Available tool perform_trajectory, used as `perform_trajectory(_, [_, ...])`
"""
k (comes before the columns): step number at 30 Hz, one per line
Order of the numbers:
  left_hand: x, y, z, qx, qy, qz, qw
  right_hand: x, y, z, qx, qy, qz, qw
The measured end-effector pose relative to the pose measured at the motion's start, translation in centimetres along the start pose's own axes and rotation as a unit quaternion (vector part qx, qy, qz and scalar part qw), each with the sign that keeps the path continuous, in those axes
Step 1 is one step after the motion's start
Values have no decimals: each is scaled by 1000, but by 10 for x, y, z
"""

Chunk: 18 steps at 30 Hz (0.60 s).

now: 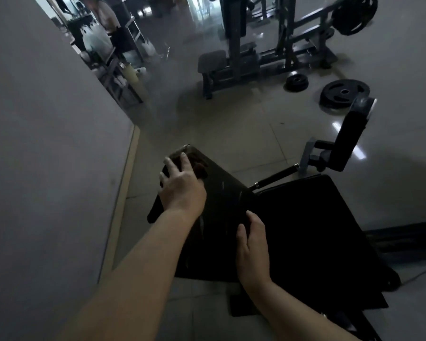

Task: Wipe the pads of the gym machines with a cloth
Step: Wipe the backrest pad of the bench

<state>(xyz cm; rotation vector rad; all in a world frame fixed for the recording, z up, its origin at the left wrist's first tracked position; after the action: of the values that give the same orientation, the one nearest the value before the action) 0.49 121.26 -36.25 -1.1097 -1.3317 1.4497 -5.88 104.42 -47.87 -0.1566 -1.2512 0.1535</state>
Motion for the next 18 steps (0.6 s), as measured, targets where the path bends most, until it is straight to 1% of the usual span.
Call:
perform_trajectory(3, [-9,6,54,4,16,-31,999,-3,-2,-15,16,7,14,1000])
perform_trajectory(6, [-20,14,107,29,36,-99,994,-5,-1,-25,34,6,26,999])
perform_trajectory(8, [-24,25,122,73,53,-122,988,-3,0,-30,47,-2,33,998])
perform_trajectory(10, [-19,30,117,80,58,-156,983,0,2,-33,61,-14,43,997])
perform_trajectory(12, [-21,24,100,61,56,-164,983,6,6,-35,80,-29,66,994])
perform_trajectory(14, [-25,15,75,15,51,-166,985,14,11,-36,100,-47,88,990])
perform_trajectory(16, [-22,13,43,12,38,-160,986,21,16,-36,117,-66,98,986])
perform_trajectory(18, [-18,7,5,10,24,-155,988,23,18,-41,129,-65,103,984])
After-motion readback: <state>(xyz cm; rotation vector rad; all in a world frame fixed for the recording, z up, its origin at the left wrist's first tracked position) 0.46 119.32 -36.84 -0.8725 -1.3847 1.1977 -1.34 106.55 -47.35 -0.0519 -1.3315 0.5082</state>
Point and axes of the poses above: each hand's wrist, its own z-axis away from the middle knuckle, its own y-axis out of the palm, x = y × z, the point moved 9 cm from there along -z, towards the middle knuckle, and after that the axes turned 14 degrees about y, right-handed, at the moved point
